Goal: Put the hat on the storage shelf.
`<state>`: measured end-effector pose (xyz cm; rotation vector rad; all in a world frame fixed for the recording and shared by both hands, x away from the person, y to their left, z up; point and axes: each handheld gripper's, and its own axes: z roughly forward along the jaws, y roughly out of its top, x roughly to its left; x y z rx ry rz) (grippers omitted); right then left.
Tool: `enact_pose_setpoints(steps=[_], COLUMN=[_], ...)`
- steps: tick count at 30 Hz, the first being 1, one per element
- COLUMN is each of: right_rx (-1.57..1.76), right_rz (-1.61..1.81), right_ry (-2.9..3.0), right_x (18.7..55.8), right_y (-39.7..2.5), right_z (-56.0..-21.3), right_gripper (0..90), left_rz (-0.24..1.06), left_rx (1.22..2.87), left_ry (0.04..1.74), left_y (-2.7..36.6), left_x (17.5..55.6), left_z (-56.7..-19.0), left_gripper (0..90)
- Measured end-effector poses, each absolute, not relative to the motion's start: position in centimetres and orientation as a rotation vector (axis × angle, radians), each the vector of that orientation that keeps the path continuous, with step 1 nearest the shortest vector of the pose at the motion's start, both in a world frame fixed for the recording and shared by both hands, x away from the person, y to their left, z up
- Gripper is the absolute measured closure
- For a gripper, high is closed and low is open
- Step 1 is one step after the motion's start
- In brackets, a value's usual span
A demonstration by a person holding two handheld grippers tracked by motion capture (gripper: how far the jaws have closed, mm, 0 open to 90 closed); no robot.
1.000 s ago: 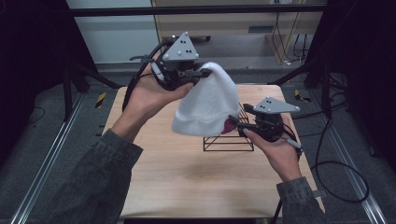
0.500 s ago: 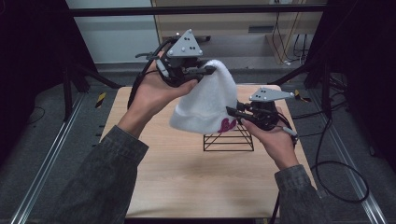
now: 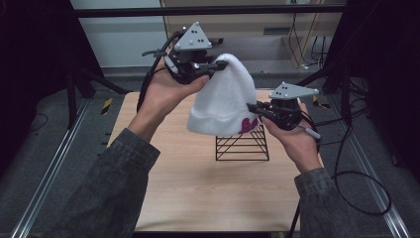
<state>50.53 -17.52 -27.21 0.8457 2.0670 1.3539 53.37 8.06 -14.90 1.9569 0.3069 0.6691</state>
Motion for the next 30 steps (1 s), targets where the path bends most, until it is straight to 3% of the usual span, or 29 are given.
enact_pose_setpoints(steps=[6,30], right_rx=[0.861,0.981], right_rz=[1.305,1.215], right_ry=[2.026,2.013], right_x=[51.1,54.2], right_y=[-18.6,-21.4], right_z=[-26.7,-30.5], right_gripper=[83.0,83.0], left_rz=[0.675,0.696], left_rx=[1.943,2.000], left_ry=[0.329,0.339], left_y=[7.1,2.6], left_x=[54.6,58.0], left_z=[-15.5,-19.0], left_gripper=[80.3,80.0])
